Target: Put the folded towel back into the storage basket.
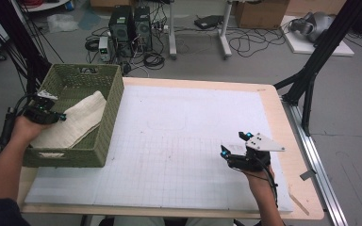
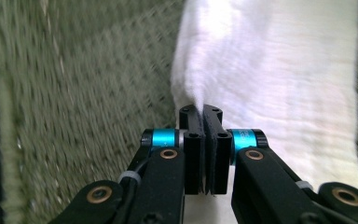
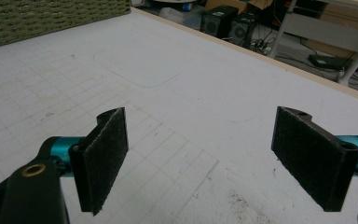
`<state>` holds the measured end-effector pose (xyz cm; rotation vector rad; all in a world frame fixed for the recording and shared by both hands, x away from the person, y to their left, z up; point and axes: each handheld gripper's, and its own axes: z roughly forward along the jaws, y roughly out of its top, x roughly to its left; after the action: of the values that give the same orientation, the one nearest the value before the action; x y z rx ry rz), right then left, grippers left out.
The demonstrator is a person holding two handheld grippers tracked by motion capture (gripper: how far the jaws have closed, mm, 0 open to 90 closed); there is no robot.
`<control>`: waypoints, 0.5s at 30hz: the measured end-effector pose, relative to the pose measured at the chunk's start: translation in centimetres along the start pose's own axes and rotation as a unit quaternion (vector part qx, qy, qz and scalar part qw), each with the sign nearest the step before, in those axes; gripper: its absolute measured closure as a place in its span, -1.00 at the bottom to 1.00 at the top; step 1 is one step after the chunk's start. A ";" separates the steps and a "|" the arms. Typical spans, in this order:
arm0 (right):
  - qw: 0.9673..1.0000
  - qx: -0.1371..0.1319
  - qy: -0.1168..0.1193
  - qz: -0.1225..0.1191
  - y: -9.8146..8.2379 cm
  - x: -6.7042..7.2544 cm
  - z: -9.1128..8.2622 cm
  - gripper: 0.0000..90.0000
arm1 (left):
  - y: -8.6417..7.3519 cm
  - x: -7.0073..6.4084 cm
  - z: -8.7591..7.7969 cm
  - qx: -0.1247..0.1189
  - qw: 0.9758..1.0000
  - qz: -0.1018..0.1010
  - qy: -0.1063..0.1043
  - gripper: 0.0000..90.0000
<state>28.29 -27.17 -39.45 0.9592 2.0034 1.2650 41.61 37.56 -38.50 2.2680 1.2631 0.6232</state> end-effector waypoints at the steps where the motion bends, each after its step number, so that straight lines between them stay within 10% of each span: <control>1: 1.000 -0.001 0.000 -0.001 0.0 0.0 0.0 -0.60 | 0.1 -0.3 -0.1 0.001 1.000 0.011 -0.003 0.93; 15: 1.000 -0.004 0.005 -0.004 0.5 0.5 0.3 -0.60 | 0.6 -4.8 -0.3 0.025 0.995 0.075 -0.065 0.93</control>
<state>28.31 -26.49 -39.18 0.9404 2.0064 1.2760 39.52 33.21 -38.69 2.4189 1.0652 0.4909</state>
